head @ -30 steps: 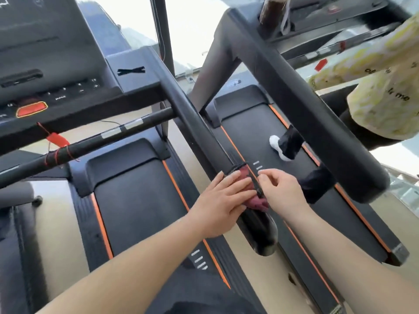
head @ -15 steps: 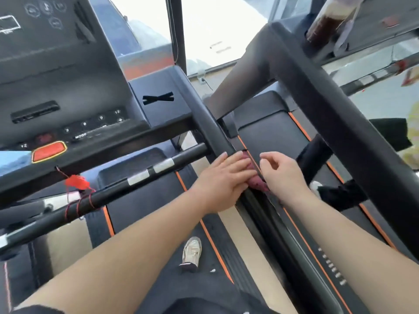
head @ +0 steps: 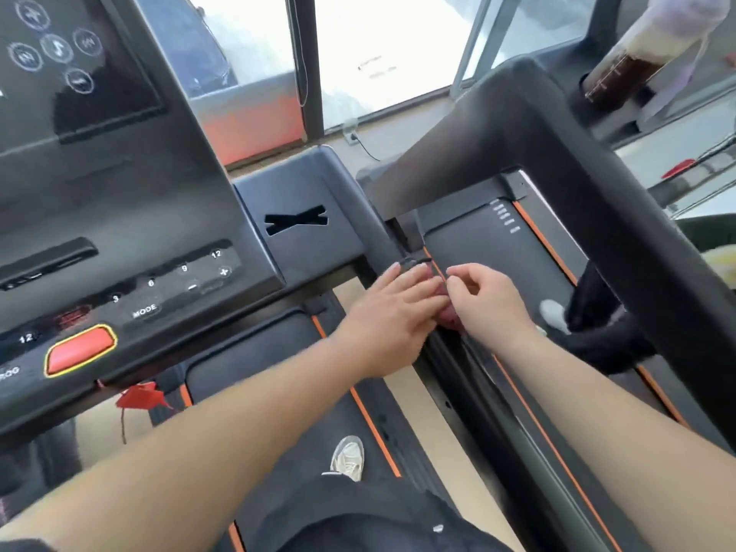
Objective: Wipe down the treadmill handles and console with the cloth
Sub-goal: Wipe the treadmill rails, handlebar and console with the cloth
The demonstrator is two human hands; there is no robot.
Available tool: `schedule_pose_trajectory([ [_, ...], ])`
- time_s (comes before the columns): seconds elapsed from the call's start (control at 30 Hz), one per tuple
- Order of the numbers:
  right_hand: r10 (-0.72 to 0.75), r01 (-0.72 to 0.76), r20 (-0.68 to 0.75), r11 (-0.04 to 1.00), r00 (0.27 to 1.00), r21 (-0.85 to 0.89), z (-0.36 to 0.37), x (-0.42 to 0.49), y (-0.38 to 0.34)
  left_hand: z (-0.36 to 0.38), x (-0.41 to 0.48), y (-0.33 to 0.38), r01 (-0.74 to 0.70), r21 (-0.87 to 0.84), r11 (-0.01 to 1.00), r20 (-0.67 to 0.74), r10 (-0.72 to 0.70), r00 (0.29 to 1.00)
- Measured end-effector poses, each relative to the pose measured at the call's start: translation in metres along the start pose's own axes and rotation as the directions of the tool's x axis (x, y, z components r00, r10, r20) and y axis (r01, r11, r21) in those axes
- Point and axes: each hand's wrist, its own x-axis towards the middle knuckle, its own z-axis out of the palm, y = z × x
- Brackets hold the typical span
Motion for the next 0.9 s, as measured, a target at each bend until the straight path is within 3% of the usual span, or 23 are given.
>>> schedule_pose_trajectory([
  [0.07,-0.029,0.028,-0.012,0.999,1.0,-0.046,0.004,0.005,-0.004,-0.018,0.007,-0.029,-0.064,0.073,0.995,-0.005,0.064,0.998],
  [0.13,-0.043,0.042,-0.008,0.997,0.999,-0.057,0.009,0.01,-0.009,-0.035,0.019,-0.057,0.106,0.12,0.987,-0.038,-0.102,0.994],
  [0.23,-0.043,0.043,0.014,0.999,0.999,-0.023,0.016,0.017,-0.017,-0.037,0.03,-0.059,0.403,0.167,0.9,-0.097,-0.392,0.915],
  [0.43,-0.089,0.091,0.033,0.994,0.995,-0.056,0.024,0.031,-0.028,-0.035,0.02,-0.062,0.272,0.186,0.944,-0.059,-0.266,0.962],
  [0.57,-0.109,0.117,0.09,0.989,0.99,-0.086,0.023,0.031,-0.023,-0.062,0.047,-0.104,0.49,0.136,0.861,-0.019,-0.492,0.87],
  [0.67,-0.13,0.141,0.106,0.984,0.986,-0.107,0.016,0.023,-0.008,-0.061,0.058,-0.103,0.55,0.073,0.832,-0.003,-0.551,0.834],
  [0.9,-0.062,0.067,0.039,0.988,0.997,-0.141,-0.021,-0.013,0.045,-0.02,0.035,-0.034,0.41,-0.025,0.912,-0.063,-0.411,0.91],
])
